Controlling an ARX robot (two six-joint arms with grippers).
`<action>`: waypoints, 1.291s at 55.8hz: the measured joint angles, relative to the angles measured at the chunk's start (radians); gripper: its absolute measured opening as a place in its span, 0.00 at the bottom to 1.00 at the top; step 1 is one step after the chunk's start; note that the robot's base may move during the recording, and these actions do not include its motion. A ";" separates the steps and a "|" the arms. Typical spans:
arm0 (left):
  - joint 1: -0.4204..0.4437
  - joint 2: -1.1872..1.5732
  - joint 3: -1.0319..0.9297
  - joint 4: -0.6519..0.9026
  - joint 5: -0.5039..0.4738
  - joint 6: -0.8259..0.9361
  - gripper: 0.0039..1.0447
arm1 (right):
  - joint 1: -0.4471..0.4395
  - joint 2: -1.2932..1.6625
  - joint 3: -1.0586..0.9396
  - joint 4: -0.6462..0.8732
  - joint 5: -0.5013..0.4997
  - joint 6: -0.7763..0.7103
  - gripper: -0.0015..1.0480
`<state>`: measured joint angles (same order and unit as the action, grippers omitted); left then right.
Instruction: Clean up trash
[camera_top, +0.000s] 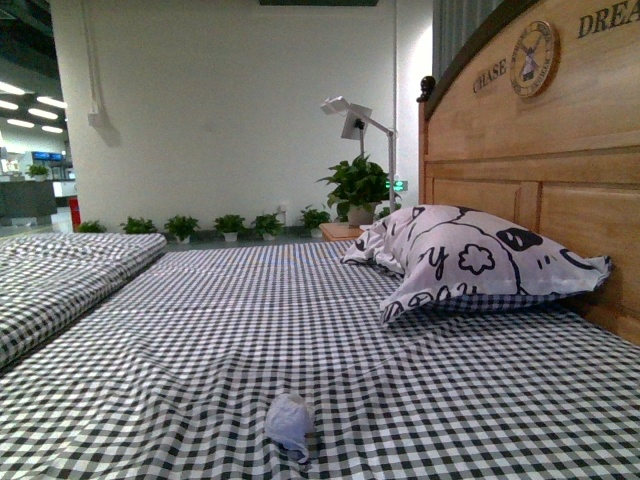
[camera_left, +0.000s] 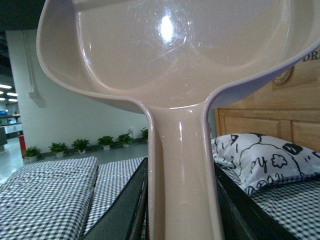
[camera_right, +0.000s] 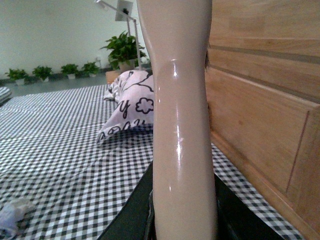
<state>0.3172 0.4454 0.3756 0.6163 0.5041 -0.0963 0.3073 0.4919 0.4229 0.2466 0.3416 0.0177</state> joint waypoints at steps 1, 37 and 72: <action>-0.010 0.006 0.023 -0.077 -0.011 0.011 0.27 | 0.000 0.000 0.000 0.000 0.000 0.000 0.19; -0.027 0.551 0.375 -1.131 0.006 0.956 0.27 | -0.001 -0.008 0.000 0.000 0.000 0.000 0.19; -0.039 0.761 0.363 -1.009 0.109 1.122 0.27 | -0.001 -0.007 0.000 0.000 -0.001 0.000 0.19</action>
<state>0.2783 1.2064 0.7387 -0.3931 0.6136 1.0252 0.3061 0.4847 0.4229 0.2466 0.3408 0.0177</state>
